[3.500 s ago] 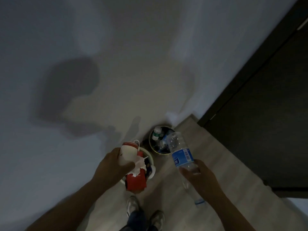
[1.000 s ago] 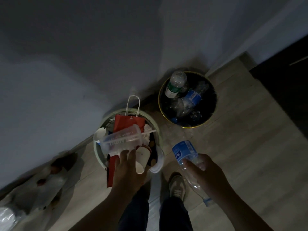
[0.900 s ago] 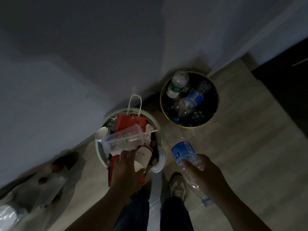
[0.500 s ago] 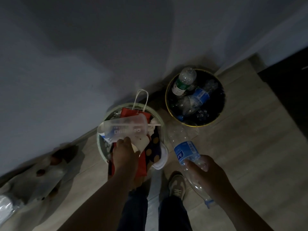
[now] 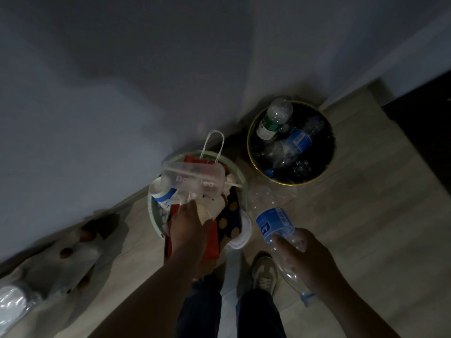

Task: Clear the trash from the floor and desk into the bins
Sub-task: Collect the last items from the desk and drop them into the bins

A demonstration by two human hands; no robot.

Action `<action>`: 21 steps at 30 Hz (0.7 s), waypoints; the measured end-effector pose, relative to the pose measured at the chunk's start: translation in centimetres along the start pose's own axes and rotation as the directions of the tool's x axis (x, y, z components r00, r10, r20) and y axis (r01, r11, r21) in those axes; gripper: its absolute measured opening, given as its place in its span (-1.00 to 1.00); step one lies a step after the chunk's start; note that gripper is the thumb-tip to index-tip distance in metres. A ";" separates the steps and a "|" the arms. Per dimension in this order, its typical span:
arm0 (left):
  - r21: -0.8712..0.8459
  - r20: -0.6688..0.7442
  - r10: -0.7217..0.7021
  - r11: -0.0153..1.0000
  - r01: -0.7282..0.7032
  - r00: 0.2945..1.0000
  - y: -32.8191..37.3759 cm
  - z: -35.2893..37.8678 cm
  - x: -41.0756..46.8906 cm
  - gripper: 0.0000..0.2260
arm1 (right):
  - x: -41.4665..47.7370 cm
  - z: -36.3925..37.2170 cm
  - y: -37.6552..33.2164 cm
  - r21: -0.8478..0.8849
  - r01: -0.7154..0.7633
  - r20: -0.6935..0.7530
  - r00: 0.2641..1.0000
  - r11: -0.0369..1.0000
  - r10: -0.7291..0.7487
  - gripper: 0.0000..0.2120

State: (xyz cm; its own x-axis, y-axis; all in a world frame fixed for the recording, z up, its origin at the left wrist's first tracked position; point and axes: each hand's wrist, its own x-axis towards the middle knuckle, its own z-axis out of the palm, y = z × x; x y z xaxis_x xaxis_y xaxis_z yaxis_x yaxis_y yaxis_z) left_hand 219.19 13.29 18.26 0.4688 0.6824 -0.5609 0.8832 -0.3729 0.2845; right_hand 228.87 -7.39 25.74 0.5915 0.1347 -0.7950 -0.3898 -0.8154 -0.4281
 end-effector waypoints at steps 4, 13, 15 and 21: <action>0.040 0.041 0.039 0.998 -0.041 0.998 0.6 -2.6 -0.5 -0.42 | -1.1 -0.5 -1.9 -0.013 0.015 0.024 1.000 1.000 -0.014 -0.63; 0.038 0.110 0.163 0.985 -0.168 0.980 5.2 -9.5 -4.1 -0.52 | -5.0 -4.0 -6.4 0.058 -0.003 -0.020 1.000 0.998 0.004 -0.61; 0.027 0.126 0.223 0.973 -0.229 0.966 7.0 -11.1 -4.7 -0.56 | -5.8 -5.3 -7.2 0.067 0.006 -0.064 0.998 0.998 -0.002 -0.62; 0.025 0.227 0.366 0.924 -0.381 0.902 12.8 -14.9 -5.2 -0.71 | -7.3 -9.9 -8.7 0.153 -0.019 -0.035 0.999 0.988 0.024 -0.65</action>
State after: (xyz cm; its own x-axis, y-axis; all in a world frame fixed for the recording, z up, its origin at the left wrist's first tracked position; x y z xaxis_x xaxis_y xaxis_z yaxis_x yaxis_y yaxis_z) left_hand 228.29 14.33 36.38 0.7431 0.3366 -0.5783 0.6371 -0.6203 0.4575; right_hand 234.98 -6.85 39.56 0.6064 0.0949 -0.7895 -0.5042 -0.7218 -0.4741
